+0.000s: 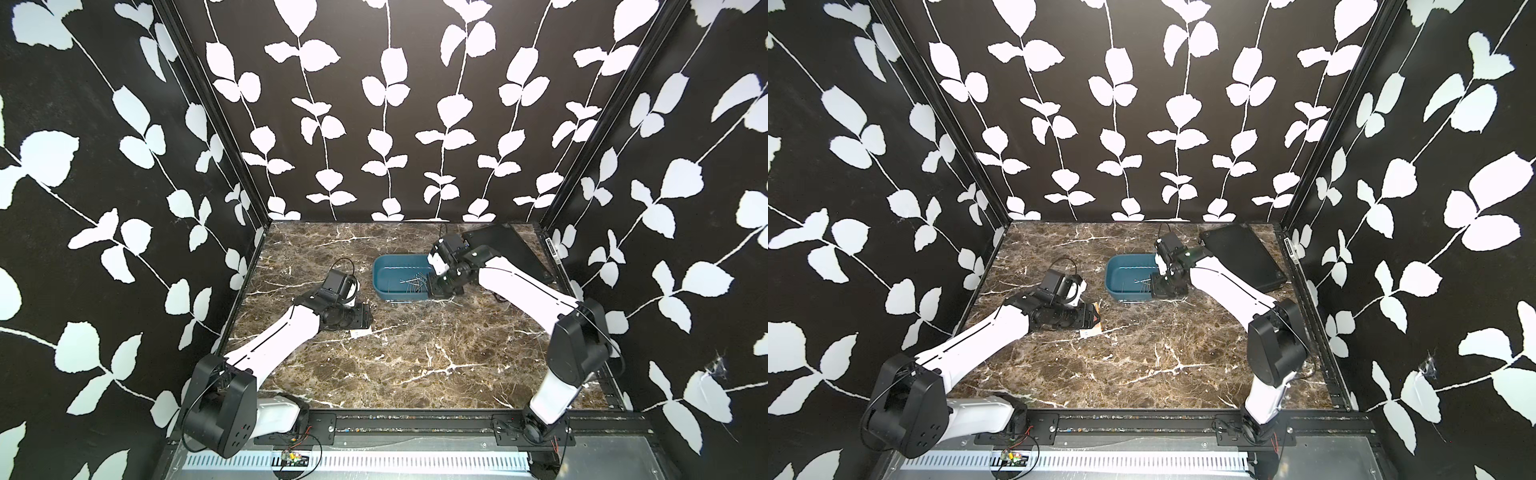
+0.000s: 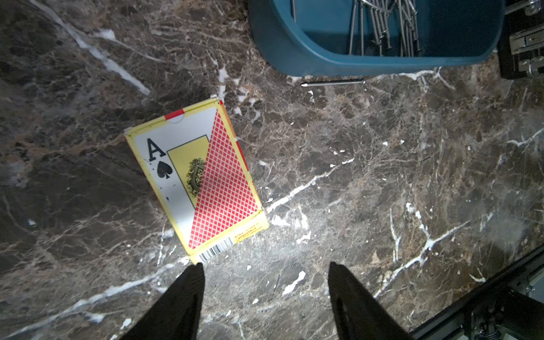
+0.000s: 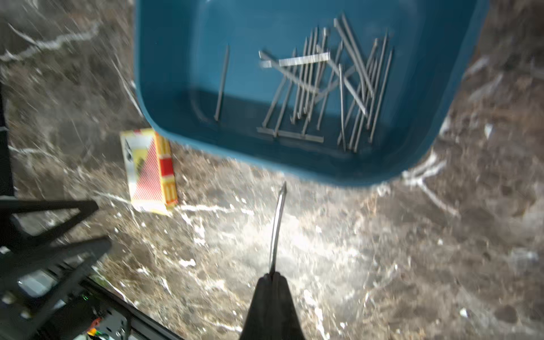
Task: Put the nails on the desktop into the storage box
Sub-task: Place the nail in the storage box, then pick up the nail from the center of the board.
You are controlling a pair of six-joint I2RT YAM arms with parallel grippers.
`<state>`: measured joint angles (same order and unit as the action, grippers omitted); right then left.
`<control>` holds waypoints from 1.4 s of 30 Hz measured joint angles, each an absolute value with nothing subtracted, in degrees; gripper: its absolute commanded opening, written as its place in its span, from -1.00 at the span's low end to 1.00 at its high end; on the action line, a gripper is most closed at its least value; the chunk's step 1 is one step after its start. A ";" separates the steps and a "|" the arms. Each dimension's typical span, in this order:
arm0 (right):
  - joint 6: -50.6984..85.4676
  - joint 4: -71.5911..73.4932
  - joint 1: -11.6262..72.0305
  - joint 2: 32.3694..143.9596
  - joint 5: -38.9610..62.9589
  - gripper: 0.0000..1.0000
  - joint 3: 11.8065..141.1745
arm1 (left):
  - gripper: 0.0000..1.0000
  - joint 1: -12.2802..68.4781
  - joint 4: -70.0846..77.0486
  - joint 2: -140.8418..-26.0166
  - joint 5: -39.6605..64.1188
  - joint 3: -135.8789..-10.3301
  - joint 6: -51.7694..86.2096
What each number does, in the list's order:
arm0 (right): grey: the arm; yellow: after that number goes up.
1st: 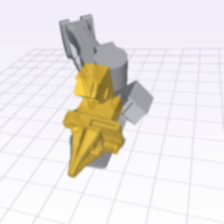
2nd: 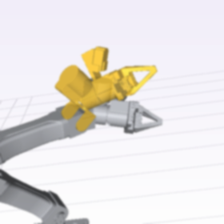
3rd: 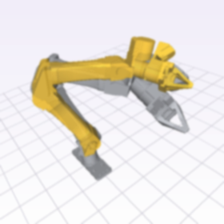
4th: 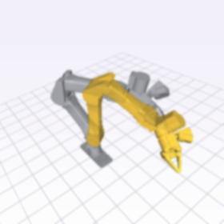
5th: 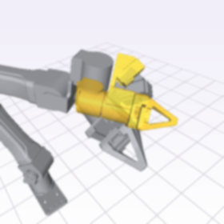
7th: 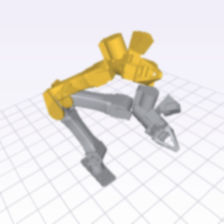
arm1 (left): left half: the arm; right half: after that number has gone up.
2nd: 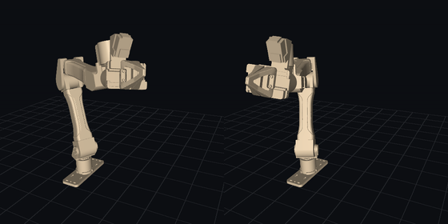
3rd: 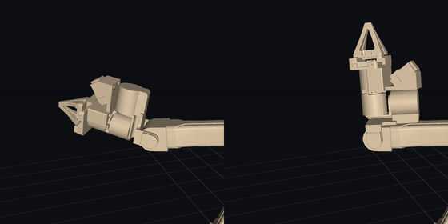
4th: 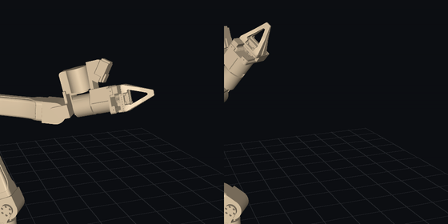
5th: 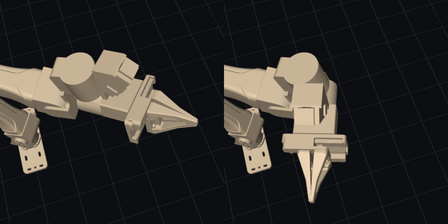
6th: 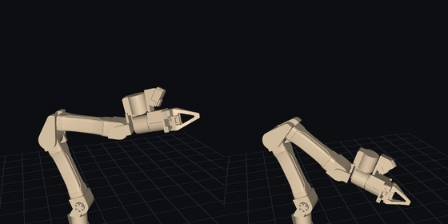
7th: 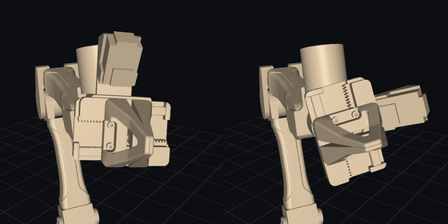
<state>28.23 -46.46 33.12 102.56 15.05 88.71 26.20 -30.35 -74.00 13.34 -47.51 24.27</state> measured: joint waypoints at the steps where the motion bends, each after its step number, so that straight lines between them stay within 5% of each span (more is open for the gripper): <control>1: 28.08 -46.37 32.69 104.60 15.29 -1.00 91.15 | 0.38 26.20 -30.33 -74.00 13.39 -47.51 24.40; 10: 25.43 -48.01 29.28 125.51 16.45 -1.00 109.06 | 0.37 26.20 -30.63 -74.00 13.45 -47.51 24.64; 17: 23.42 -51.16 28.67 131.63 15.40 -1.00 110.34 | 0.38 26.20 -31.68 -73.06 13.04 -47.51 24.86; 20: 22.92 -51.96 28.67 131.61 15.35 -0.79 110.34 | 0.38 26.20 -31.77 -73.06 13.02 -47.51 24.95; 27: 21.34 -51.29 28.80 125.91 12.88 -0.48 107.92 | 0.37 26.20 -31.64 -74.48 13.08 -47.64 25.12; 32: 20.36 -48.84 29.52 112.90 13.06 -0.44 103.11 | 0.38 26.20 -30.81 -76.47 13.67 -47.88 25.56; 42: 25.47 -36.12 34.02 101.10 21.47 -0.38 75.16 | 0.37 26.74 -29.12 -79.83 14.61 -50.37 25.91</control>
<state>25.47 -36.12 34.02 101.10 21.47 75.16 26.74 -29.12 -79.83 14.61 -50.37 25.91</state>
